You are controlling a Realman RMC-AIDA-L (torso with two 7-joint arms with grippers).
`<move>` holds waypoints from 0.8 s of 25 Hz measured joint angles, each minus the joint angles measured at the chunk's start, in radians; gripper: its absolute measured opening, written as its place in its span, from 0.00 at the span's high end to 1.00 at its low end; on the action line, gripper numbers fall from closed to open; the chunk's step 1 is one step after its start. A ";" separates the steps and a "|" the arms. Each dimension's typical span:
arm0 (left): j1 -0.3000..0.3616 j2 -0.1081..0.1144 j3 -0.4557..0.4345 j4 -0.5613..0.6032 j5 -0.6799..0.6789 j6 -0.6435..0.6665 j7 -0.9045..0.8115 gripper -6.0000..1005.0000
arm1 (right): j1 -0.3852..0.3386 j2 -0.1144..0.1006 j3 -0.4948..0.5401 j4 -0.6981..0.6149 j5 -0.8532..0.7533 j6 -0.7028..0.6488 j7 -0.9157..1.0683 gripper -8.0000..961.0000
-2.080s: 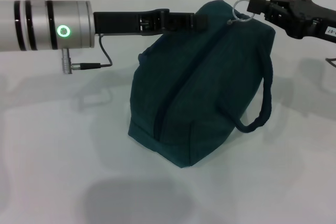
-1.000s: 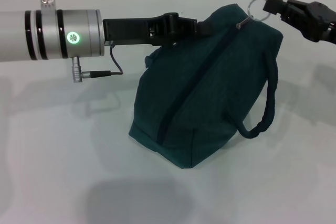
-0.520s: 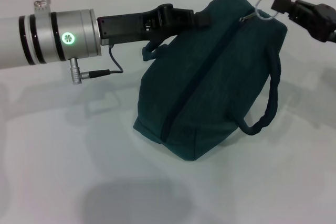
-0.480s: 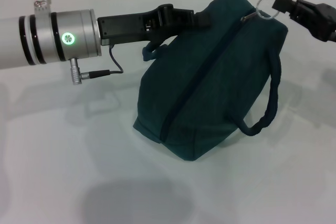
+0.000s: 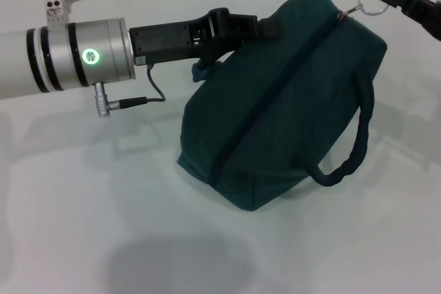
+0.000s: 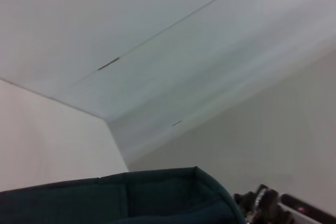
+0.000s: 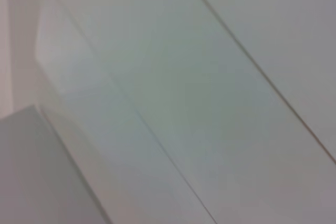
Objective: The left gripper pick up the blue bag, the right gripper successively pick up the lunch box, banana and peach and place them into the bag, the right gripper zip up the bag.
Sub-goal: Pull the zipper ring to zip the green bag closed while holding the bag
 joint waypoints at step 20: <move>0.002 -0.003 0.023 -0.036 -0.042 0.085 0.058 0.92 | -0.025 -0.002 0.049 0.135 0.052 0.012 0.231 0.95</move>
